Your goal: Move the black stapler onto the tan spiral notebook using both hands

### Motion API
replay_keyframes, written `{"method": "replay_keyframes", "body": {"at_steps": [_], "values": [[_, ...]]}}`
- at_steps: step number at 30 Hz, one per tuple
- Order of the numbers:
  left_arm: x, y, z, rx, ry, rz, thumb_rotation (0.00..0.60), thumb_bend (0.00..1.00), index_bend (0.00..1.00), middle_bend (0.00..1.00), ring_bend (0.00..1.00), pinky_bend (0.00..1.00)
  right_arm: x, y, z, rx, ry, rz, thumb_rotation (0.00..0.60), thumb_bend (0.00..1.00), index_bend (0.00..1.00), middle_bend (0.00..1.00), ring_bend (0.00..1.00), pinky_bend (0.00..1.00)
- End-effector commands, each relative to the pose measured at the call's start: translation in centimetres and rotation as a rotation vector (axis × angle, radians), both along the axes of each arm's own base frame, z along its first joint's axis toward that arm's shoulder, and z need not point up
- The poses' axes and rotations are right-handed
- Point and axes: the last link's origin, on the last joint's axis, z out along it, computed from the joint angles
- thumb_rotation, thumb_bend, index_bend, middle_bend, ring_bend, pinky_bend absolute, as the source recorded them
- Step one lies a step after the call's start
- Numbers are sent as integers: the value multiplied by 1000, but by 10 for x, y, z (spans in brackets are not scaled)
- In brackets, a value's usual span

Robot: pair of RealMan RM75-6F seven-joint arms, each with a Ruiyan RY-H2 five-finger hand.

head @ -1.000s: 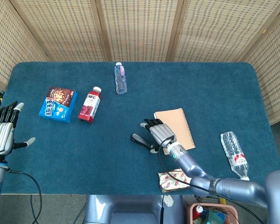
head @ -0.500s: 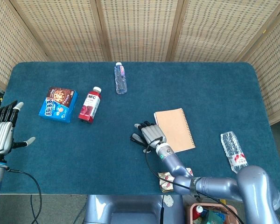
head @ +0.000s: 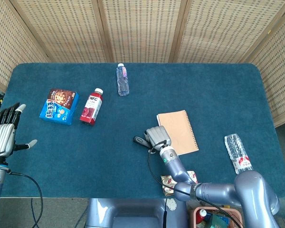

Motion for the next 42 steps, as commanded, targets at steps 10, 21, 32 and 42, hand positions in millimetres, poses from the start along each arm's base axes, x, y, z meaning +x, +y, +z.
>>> {"method": "replay_keyframes", "body": {"at_steps": [10, 21, 32, 42], "values": [[2, -1, -1, -8, -7, -5, 600, 40, 0, 0, 0, 0, -2, -2, 36, -60, -24, 67, 600, 222, 575, 698, 682, 704], [6, -6, -4, -26, -14, -26, 600, 39, 0, 0, 0, 0, -53, -29, 94, -196, -18, -142, 600, 241, 576, 698, 682, 705], [8, -8, -4, -31, -22, -34, 600, 39, 0, 0, 0, 0, -72, -22, 79, -155, -13, -384, 600, 255, 577, 698, 682, 706], [7, -8, 0, -31, -42, -32, 600, 40, 0, 0, 0, 0, -66, -24, 68, -172, -28, -438, 600, 0, 22, 76, 89, 222]]}}
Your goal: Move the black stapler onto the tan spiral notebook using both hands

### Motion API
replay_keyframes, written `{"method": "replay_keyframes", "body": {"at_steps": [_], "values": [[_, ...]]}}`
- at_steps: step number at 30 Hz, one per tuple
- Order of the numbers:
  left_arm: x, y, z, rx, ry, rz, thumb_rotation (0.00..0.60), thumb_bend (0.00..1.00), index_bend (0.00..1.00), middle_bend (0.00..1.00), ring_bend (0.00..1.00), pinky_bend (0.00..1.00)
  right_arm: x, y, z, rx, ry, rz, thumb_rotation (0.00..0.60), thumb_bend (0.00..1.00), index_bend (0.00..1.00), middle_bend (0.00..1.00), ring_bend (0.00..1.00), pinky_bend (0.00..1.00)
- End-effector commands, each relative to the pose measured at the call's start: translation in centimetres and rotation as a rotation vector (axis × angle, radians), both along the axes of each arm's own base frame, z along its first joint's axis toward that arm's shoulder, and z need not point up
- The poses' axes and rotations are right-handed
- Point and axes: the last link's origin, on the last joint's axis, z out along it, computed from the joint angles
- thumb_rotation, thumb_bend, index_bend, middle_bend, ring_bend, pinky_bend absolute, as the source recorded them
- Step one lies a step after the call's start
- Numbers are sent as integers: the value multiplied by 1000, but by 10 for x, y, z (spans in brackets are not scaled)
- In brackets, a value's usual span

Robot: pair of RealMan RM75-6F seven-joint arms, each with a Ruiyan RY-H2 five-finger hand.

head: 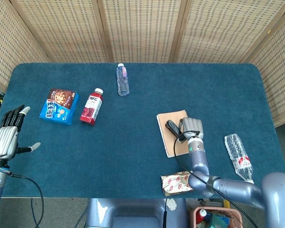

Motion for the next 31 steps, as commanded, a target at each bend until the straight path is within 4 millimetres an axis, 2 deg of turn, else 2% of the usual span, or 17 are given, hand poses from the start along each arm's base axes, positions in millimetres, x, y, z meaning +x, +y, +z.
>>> {"method": "replay_keyframes", "body": {"at_steps": [1, 2, 4, 9, 11, 15, 20, 21, 22, 23, 24, 31], "values": [[0, 0, 1, 1, -4, 0, 600, 40, 0, 0, 0, 0, 2, 2, -2, 27, -26, -14, 600, 0, 0, 26, 34, 168], [0, 0, 1, 1, -6, 0, 600, 40, 0, 0, 0, 0, 5, 2, 0, 21, -42, -8, 600, 0, 0, 0, 1, 114], [0, 0, 1, 0, -8, -1, 600, 39, 0, 0, 0, 0, 11, 1, 4, -11, -83, 2, 600, 0, 0, 0, 0, 70], [2, -2, -1, -13, -7, -14, 600, 39, 0, 0, 0, 0, 22, 4, 33, -79, -125, 35, 600, 0, 0, 0, 0, 61], [3, -4, -1, -10, -9, -18, 600, 40, 0, 0, 0, 0, 20, 12, 58, -127, -137, 72, 600, 0, 0, 0, 0, 49], [3, -5, 0, -10, -11, -21, 600, 39, 0, 0, 0, 0, 10, 22, 79, -154, -147, 105, 600, 0, 0, 0, 0, 9], [4, -13, -2, -17, 7, -44, 600, 39, 0, 0, 0, 0, -35, 55, 123, -200, -153, 193, 600, 0, 0, 0, 0, 0], [4, -15, -2, -16, 13, -48, 600, 39, 0, 0, 0, 0, -49, 64, 131, -206, -147, 226, 600, 0, 0, 0, 0, 0], [3, -20, -4, -20, 16, -46, 600, 39, 0, 0, 0, 0, -73, 81, 139, -205, -107, 240, 600, 0, 0, 0, 0, 0], [3, -24, -6, -16, 15, -49, 600, 39, 0, 0, 0, 0, -88, 97, 144, -207, -95, 280, 600, 0, 0, 0, 0, 0], [4, -29, -8, -11, 21, -59, 600, 39, 0, 0, 0, 0, -102, 111, 149, -212, -86, 330, 600, 0, 0, 0, 0, 0], [-6, -60, -13, -22, 107, -20, 600, 41, 0, 0, 0, 0, -147, 158, 158, -291, -41, 444, 600, 0, 0, 0, 0, 0]]}}
